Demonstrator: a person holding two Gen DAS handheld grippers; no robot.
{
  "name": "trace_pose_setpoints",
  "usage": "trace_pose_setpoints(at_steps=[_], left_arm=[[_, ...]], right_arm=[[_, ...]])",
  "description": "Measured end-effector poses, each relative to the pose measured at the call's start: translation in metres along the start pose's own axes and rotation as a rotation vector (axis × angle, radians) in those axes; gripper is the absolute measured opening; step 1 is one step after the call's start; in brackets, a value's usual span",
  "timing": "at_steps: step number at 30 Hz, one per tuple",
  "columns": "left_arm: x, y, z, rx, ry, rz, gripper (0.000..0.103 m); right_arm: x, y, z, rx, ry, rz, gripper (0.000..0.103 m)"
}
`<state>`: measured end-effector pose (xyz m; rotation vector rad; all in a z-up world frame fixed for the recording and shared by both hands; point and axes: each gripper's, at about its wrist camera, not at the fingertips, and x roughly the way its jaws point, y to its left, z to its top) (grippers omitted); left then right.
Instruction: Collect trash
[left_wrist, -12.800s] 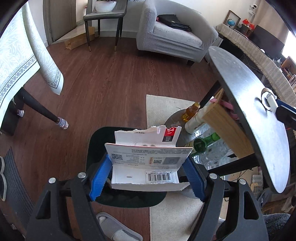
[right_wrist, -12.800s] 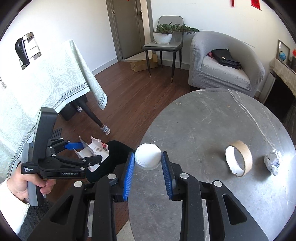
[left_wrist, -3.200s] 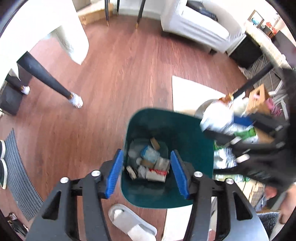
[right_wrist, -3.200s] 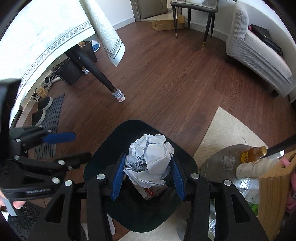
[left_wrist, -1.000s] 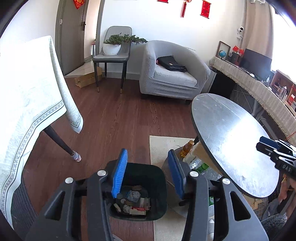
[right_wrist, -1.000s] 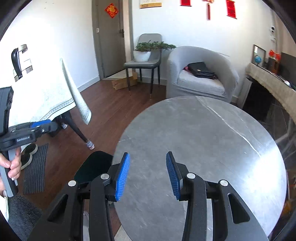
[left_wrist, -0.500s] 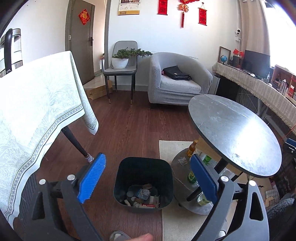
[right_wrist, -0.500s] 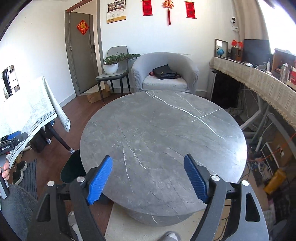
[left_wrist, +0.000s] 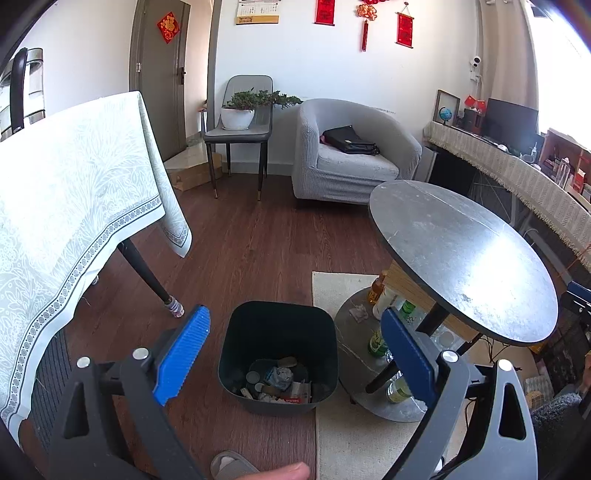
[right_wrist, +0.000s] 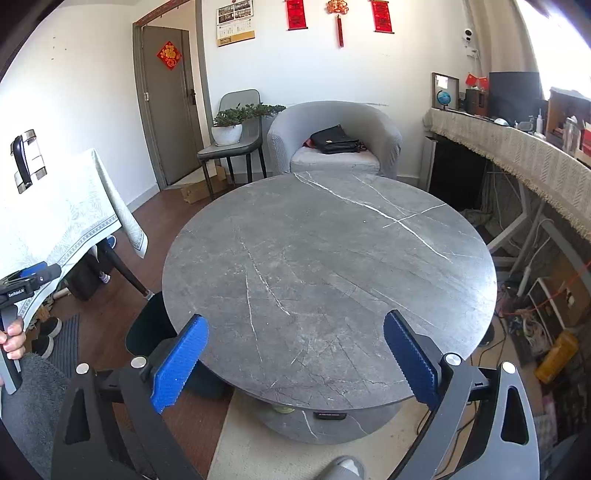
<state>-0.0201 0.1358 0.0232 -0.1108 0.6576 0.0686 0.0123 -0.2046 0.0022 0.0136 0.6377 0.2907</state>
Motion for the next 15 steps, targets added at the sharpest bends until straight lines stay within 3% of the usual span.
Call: trace_pose_setpoints(at_steps=[4,15], left_arm=[[0.0,0.0,0.0,0.007,0.007,0.008,0.096],[0.005,-0.006,-0.001,0.019,0.031,0.027,0.096]], right_arm=[[-0.001,0.004,-0.001,-0.02,0.007,0.049,0.097],[0.0,0.013,0.0,-0.045,0.015,0.059,0.098]])
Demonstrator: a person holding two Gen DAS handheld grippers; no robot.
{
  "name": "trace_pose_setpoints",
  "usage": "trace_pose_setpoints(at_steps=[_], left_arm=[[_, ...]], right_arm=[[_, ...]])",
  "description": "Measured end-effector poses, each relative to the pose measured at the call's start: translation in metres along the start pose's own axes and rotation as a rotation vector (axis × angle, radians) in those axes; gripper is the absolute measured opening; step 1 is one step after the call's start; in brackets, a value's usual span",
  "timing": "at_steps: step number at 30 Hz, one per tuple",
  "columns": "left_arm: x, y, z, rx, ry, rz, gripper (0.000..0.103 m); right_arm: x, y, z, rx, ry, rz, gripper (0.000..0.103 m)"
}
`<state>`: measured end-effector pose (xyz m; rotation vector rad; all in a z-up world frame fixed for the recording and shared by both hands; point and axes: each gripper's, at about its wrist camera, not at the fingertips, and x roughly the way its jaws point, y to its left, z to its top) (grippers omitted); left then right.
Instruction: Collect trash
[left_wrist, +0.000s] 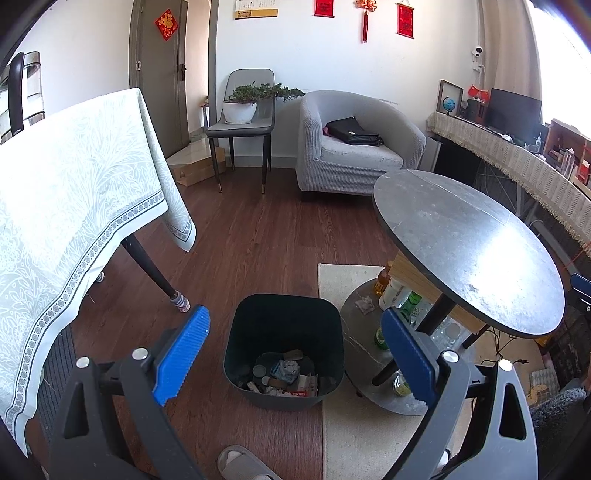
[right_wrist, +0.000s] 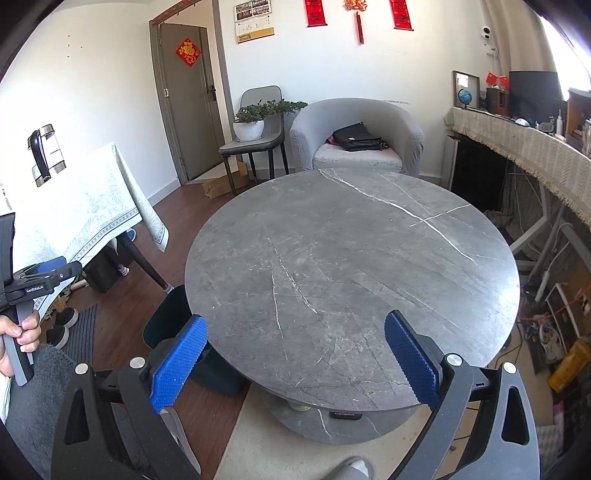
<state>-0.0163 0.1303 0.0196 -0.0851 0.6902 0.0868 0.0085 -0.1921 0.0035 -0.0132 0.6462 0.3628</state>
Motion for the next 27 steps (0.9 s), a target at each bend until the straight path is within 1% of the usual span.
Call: trace_pose_setpoints(at_steps=[27], left_arm=[[0.004,-0.0025,-0.0018,0.002,0.016,-0.004,0.096]], right_arm=[[0.0002,-0.0032,0.0005,0.009,0.008,0.001,0.099]])
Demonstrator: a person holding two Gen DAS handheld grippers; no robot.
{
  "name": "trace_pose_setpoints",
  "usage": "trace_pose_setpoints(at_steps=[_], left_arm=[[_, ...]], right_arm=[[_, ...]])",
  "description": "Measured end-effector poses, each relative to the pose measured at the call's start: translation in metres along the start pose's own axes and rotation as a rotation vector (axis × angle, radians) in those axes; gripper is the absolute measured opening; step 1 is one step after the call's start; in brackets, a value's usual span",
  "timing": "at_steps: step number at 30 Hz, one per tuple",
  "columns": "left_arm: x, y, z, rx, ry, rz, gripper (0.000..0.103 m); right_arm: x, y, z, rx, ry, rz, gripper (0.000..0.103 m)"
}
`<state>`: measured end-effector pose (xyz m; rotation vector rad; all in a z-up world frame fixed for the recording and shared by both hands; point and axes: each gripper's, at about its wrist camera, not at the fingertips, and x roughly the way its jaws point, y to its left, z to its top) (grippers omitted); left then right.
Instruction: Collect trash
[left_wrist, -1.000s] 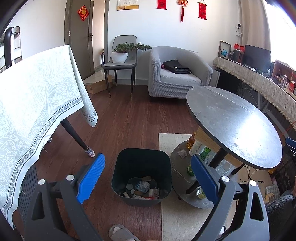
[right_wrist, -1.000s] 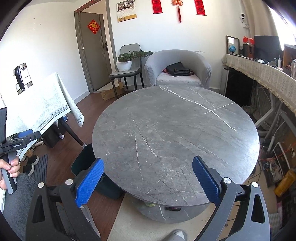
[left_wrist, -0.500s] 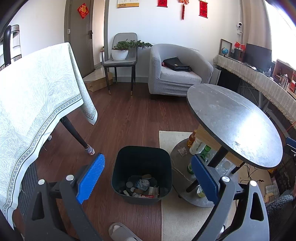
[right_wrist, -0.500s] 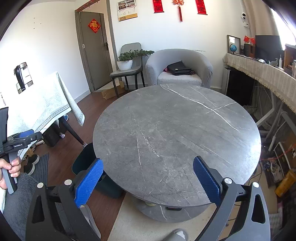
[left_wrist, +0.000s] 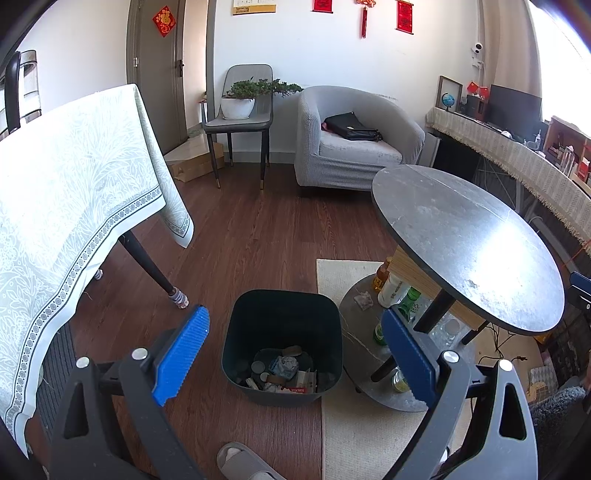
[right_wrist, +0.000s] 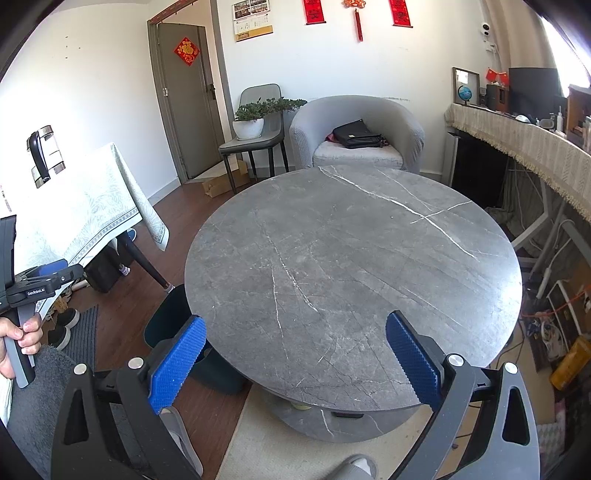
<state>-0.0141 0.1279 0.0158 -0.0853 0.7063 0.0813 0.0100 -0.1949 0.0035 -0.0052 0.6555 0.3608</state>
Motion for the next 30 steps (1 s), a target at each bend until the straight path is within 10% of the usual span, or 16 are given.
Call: trace_pose_setpoints(at_steps=[30], left_arm=[[-0.0005,-0.0001,-0.0001,-0.008,0.001,-0.006,0.096]], right_arm=[[0.0037,0.0022,-0.0002,-0.002,0.015,-0.003,0.099]])
